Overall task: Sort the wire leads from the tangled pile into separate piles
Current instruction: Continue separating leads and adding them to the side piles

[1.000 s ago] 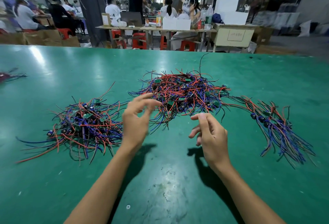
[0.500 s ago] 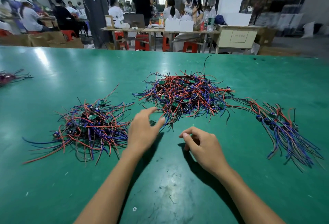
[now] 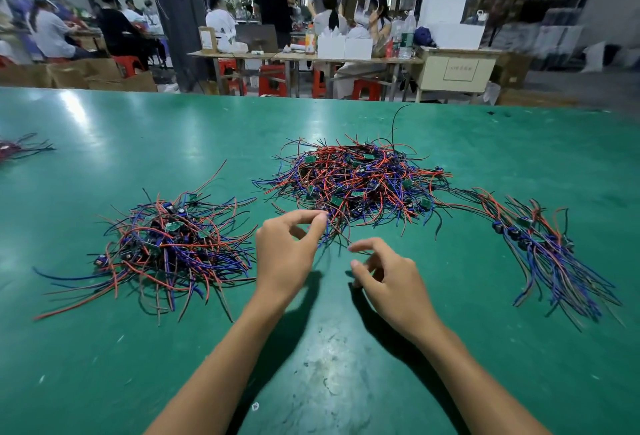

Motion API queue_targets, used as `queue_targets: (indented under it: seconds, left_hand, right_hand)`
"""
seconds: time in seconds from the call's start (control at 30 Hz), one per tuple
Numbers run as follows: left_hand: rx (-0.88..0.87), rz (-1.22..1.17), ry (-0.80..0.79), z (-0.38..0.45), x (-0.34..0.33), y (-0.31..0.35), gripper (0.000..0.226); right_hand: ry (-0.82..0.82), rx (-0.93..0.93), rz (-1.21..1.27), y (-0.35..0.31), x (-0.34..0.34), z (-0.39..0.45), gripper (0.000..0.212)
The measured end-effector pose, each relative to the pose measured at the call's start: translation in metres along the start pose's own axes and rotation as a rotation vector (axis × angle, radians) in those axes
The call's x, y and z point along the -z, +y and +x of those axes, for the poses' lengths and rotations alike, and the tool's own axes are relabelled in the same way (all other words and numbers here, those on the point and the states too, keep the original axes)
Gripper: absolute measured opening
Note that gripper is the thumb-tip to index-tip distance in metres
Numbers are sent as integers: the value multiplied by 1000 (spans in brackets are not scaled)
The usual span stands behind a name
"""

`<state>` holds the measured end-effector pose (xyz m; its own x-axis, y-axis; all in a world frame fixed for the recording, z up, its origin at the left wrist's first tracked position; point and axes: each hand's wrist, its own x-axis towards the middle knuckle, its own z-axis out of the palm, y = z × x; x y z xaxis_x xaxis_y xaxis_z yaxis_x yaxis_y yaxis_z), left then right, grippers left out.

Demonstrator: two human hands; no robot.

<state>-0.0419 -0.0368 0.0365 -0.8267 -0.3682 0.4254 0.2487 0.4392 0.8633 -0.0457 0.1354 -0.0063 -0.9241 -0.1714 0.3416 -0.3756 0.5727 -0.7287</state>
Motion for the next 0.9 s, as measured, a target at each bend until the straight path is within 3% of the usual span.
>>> queue_targets:
  seconds: [0.17, 0.27, 0.37, 0.47, 0.53, 0.67, 0.77, 0.83, 0.9]
  left_hand:
    - [-174, -139, -243, -27, -11, 25, 6]
    - [-315, -126, -381, -36, -19, 27, 8]
    - [-351, -53, -406, -29, -18, 18, 46]
    - [-358, 209, -430, -13, -10, 0, 79]
    - [-384, 333, -459, -9, -5, -10, 69]
    - [-357, 247, -384, -12, -7, -12, 23]
    - [-264, 69, -342, -14, -10, -6, 11]
    - [-128, -116, -302, -14, -11, -2, 7]
    - [-2, -250, -239, -13, -13, 2, 6]
  right_hand:
    - [121, 54, 116, 1, 2, 2, 56]
    - [171, 142, 168, 5, 6, 1, 26]
    - [212, 22, 363, 4, 11, 6, 29]
    - [128, -187, 640, -2, 25, 14, 36]
    - [61, -236, 726, -2, 34, 16, 38]
    - [2, -248, 831, -1, 41, 15, 34]
    - [210, -233, 818, -5, 40, 14, 25]
    - [398, -181, 778, -7, 39, 11, 37]
    - [436, -139, 768, -11, 37, 6, 37]
